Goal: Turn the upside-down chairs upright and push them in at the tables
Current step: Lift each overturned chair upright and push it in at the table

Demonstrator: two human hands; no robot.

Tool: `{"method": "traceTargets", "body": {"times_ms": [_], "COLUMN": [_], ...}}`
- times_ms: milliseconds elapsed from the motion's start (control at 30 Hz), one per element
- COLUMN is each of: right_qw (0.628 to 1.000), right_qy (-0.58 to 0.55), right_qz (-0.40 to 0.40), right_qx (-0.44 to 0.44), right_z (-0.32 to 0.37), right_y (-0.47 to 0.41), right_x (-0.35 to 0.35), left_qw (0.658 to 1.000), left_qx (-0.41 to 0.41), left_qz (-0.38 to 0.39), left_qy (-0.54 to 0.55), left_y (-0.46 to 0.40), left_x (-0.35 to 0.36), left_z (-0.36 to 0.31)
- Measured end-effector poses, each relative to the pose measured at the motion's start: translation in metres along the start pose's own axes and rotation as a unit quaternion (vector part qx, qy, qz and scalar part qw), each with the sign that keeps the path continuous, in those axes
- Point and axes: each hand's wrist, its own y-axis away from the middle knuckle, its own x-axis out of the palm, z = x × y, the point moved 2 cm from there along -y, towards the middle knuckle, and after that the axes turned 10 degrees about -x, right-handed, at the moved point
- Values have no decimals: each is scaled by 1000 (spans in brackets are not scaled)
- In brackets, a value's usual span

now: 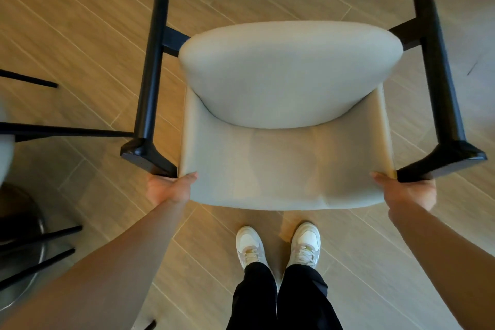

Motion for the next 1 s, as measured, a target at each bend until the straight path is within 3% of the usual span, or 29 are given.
{"method": "traceTargets", "body": {"times_ms": [500,1000], "right_qw": [972,941], "right_qy": [214,302], "right_qz": [83,125], "right_qx": [-58,-85], "right_z": [234,391], "right_y": [7,-45], "right_x": [-94,-75], "left_qw": [972,932], "left_qx": [84,75], "left_qz": [21,90], "left_qy": [-219,-342], "left_y": [77,92], "left_x": [-121,-122], "left_z": [-216,-387]}}
